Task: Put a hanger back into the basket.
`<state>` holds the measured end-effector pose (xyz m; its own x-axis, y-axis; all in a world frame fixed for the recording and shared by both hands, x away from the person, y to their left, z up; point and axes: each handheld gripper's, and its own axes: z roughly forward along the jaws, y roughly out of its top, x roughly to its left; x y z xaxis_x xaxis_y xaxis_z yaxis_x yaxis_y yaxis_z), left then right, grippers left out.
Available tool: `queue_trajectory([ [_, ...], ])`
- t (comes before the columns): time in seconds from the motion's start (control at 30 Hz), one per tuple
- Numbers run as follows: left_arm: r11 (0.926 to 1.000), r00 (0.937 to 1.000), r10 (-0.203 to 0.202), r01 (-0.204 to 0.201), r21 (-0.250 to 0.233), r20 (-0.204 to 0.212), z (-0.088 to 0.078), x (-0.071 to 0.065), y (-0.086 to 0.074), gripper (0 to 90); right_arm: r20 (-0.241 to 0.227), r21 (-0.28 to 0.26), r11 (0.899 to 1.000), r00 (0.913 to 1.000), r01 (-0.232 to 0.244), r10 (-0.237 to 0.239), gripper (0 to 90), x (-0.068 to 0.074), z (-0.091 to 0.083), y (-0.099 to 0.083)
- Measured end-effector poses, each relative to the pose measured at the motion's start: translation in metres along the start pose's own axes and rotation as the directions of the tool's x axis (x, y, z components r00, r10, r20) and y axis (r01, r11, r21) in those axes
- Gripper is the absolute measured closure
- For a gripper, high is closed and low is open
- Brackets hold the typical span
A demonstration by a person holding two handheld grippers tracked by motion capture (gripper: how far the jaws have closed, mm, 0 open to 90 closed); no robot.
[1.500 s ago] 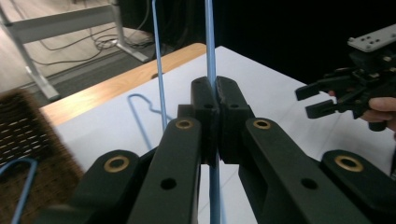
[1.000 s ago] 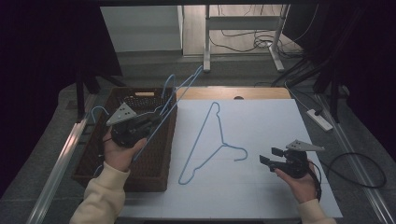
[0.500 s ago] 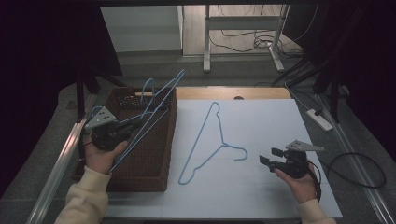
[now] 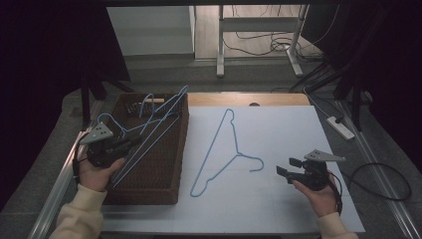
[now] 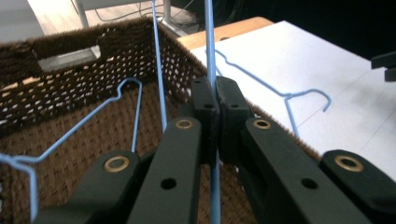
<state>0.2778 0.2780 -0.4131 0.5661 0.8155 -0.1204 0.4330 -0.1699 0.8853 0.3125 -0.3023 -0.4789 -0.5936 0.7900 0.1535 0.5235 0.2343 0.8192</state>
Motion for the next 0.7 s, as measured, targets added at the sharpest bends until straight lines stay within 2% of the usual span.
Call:
queue_trajectory([
  [0.33,0.9991,0.9997,-0.025,0.024,0.034,0.008,-0.003,0.011,-0.017,87.7,0.002,-0.001,1.000,1.0000,0.000,0.000,32.7,0.000,0.001,0.000],
  [0.4,0.9989,0.9993,-0.035,0.034,0.033,0.014,-0.003,0.013,-0.017,87.7,0.001,0.000,1.000,1.0000,0.001,-0.001,32.7,0.000,0.001,0.000],
  [0.47,0.9990,0.9995,-0.027,0.027,0.036,0.014,-0.002,0.013,-0.016,87.7,0.002,-0.001,1.000,1.0000,0.001,-0.001,32.7,0.000,0.001,0.000],
  [0.57,0.9975,0.9998,-0.016,0.016,0.068,0.012,0.003,0.014,-0.014,87.7,0.001,0.000,1.000,1.0000,0.002,-0.002,32.7,0.001,0.001,0.000],
  [0.7,0.9963,0.9998,-0.018,0.018,0.084,0.005,0.007,0.019,-0.012,87.7,0.001,-0.001,1.000,1.0000,0.000,0.000,32.7,0.000,0.001,0.000],
])
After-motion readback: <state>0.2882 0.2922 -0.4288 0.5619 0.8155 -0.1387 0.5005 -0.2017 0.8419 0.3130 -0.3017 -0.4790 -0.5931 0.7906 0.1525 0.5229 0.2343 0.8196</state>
